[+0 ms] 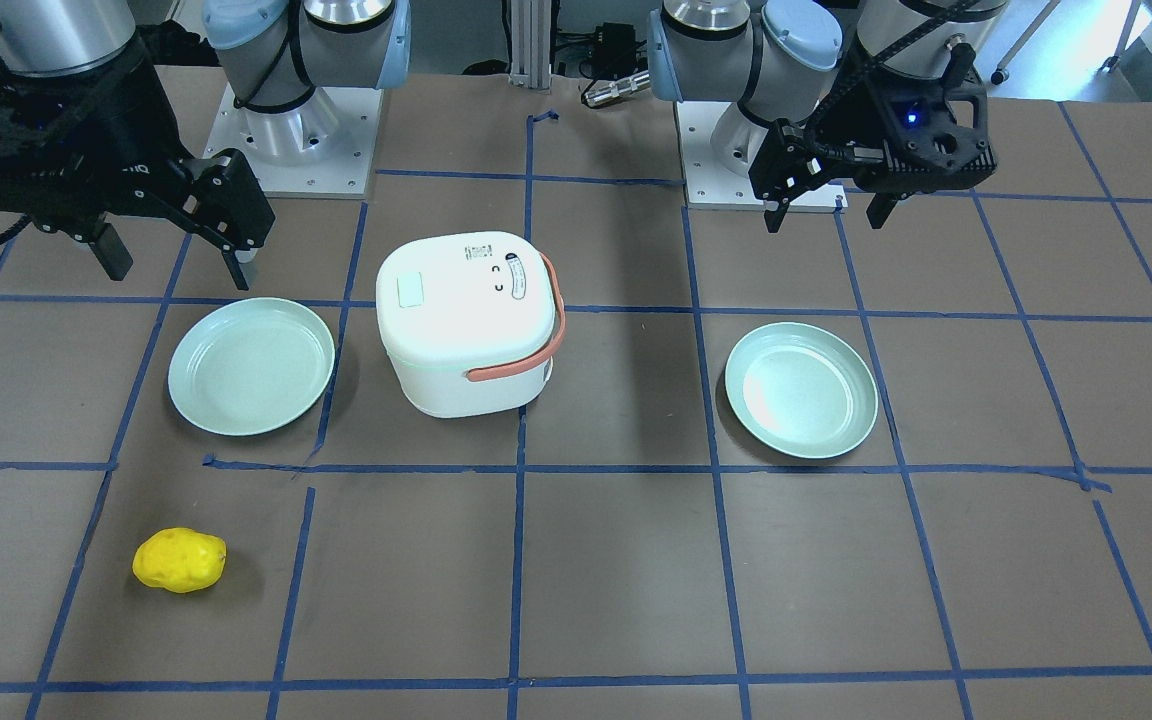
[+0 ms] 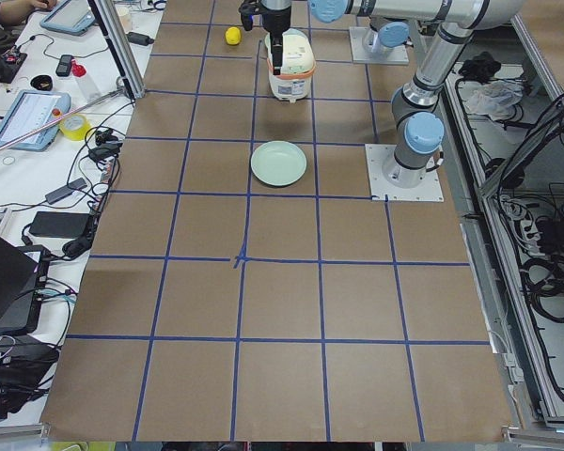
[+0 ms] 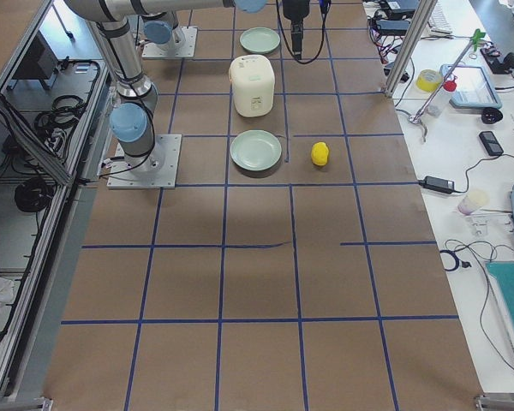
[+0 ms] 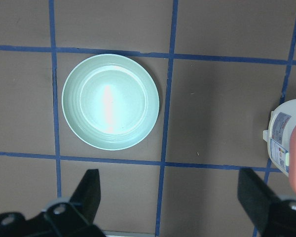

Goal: Press rice cooker button

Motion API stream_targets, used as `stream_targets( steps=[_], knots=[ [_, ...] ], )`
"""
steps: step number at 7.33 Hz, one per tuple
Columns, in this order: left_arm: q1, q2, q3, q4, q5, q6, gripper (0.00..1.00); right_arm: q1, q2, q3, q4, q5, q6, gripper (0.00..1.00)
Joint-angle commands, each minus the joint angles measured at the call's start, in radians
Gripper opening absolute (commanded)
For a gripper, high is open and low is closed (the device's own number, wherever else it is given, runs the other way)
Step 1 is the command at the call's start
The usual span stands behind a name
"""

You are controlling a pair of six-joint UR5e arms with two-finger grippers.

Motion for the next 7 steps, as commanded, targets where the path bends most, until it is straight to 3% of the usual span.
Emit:
stream_targets(
  steps=[1, 3, 5, 7],
  knots=[
    [0.0, 0.0, 0.0, 0.0, 0.0, 0.0, 1.0, 0.001, 0.0, -0.001, 0.003, 0.0, 0.0, 1.0],
    [0.0, 0.0, 0.0, 0.0, 0.0, 0.0, 1.0, 0.003, 0.0, -0.001, 0.007, 0.003, 0.0, 0.98],
    [0.0, 0.0, 0.0, 0.0, 0.0, 0.0, 1.0, 0.004, -0.002, -0.002, 0.074, 0.012, 0.001, 0.7],
    [0.0, 0.0, 0.0, 0.0, 0.0, -0.002, 1.0, 0.007, -0.003, -0.01, 0.174, 0.021, 0.001, 0.18]
  ],
)
